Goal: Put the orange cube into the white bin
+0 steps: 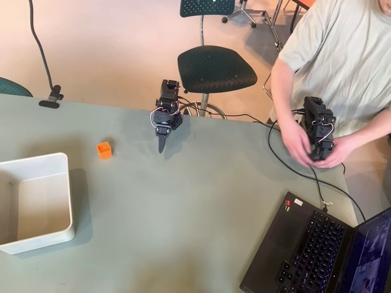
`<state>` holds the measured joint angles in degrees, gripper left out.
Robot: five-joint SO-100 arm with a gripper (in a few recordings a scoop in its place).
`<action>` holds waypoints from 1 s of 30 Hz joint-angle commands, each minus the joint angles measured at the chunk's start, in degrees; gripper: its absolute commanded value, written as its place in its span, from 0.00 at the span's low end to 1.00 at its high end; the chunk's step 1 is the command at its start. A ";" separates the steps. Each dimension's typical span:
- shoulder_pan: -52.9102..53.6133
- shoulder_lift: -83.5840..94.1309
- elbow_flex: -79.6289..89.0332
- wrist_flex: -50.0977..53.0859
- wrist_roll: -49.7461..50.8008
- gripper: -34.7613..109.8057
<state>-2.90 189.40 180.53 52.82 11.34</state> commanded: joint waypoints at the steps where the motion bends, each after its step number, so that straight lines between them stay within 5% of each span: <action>1: 0.00 2.37 -0.26 0.18 -0.26 0.32; 20: 3.87 -0.44 -19.86 0.18 0.97 0.33; 30: 21.88 -41.31 -59.68 11.16 5.98 0.33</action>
<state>14.94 162.51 132.36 60.03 16.96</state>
